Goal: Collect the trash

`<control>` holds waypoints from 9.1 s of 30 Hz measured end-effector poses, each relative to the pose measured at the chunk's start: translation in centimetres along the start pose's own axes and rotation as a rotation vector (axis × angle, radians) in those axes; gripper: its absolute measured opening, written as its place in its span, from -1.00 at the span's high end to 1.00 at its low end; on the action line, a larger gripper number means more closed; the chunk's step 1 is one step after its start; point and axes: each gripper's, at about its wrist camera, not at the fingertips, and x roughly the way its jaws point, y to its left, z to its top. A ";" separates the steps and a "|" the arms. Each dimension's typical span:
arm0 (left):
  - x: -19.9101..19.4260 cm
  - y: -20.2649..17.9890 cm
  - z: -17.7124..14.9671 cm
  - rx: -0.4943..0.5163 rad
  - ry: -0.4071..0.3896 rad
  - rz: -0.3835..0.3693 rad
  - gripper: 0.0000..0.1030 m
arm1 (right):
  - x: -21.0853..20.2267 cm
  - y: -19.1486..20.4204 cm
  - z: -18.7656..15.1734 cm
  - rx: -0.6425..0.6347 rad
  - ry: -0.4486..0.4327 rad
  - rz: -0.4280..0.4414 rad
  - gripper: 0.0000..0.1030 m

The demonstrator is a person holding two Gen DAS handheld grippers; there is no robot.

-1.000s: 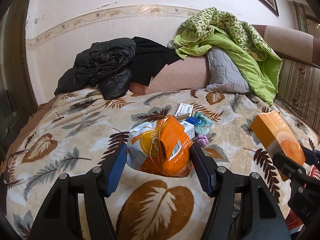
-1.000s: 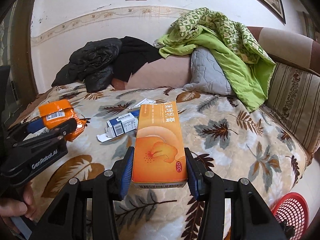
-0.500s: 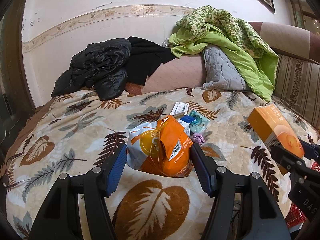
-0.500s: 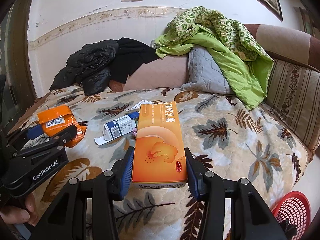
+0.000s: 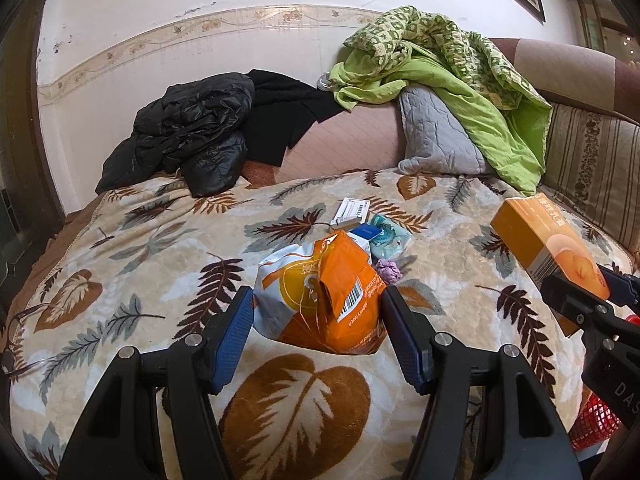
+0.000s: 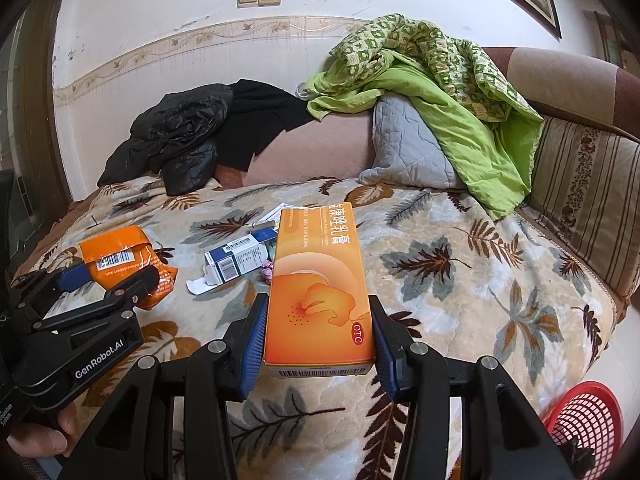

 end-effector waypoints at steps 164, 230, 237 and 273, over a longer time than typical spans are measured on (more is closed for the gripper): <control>13.9 5.2 1.8 -0.110 0.297 -0.138 0.37 | 19.1 2.3 2.6 0.106 0.322 0.240 0.43; -3.9 -0.6 -4.5 0.012 0.065 0.047 0.37 | -0.7 -0.3 -2.8 0.092 0.121 0.260 0.43; -4.0 0.5 -4.5 -0.016 0.054 0.100 0.37 | -0.8 -0.3 -2.8 0.093 0.119 0.261 0.43; -5.3 4.2 -4.0 -0.112 -0.009 0.290 0.37 | -0.7 0.4 -2.6 0.084 0.117 0.276 0.43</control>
